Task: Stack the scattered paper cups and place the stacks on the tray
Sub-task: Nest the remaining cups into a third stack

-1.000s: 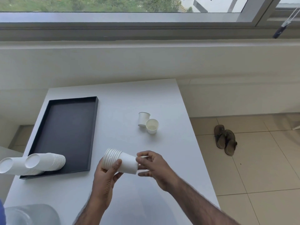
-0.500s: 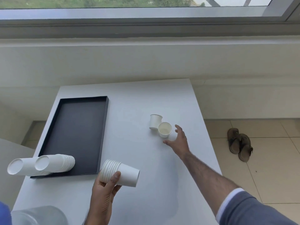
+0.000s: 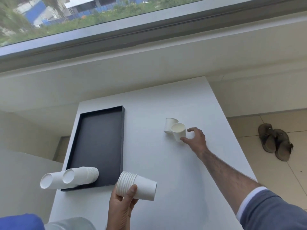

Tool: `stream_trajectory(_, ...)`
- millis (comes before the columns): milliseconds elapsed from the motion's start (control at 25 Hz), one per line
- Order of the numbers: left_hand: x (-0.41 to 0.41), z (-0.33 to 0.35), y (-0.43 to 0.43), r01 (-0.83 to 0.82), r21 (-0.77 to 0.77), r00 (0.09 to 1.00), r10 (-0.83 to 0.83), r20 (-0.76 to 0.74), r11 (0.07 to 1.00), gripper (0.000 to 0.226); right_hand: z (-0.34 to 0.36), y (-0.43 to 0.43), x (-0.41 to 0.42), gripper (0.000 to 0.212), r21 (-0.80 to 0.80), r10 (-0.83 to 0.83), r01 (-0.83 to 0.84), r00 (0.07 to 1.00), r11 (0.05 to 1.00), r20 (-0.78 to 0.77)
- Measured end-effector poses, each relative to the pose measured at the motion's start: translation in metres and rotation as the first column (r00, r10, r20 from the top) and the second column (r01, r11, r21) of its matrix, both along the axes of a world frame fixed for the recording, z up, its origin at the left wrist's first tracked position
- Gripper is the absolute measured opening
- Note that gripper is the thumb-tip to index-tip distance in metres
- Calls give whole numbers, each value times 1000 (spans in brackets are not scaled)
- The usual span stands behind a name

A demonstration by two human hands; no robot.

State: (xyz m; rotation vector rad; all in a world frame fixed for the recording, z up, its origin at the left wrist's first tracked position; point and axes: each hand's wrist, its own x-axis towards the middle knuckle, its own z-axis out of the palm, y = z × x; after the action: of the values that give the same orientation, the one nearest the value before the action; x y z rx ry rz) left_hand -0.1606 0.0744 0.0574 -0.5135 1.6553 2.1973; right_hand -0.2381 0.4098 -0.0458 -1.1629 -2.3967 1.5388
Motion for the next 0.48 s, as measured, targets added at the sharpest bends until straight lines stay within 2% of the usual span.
stream_trajectory(160, 7, 6, -1, 31, -3, 999, -31, -10, 1000, 59, 3, -5, 17, 102, 45, 86, -88, 995, 995, 45)
stream_trajectory(240, 12, 7, -2, 29, -22, 999, -30, -17, 999, 60, 5, -14, 17, 114, 103, 158, -162, 986, 981, 50)
stream_trajectory(320, 16, 4, -6, 33, -48, 999, -34, -18, 998, 61, 5, -30, 6, 117, 158, 219, -225, 974, 962, 54)
stream_trajectory(400, 24, -1, -11, 33, -72, 999, -34, -5, 997, 62, 4, -47, -7, 116, 148, 260, -268, 963, 952, 70)
stream_trajectory(480, 35, -5, -15, 27, -83, 1000, -26, 4, 996, 63, 3, -63, -18, 106, 147, 323, -334, 942, 931, 96)
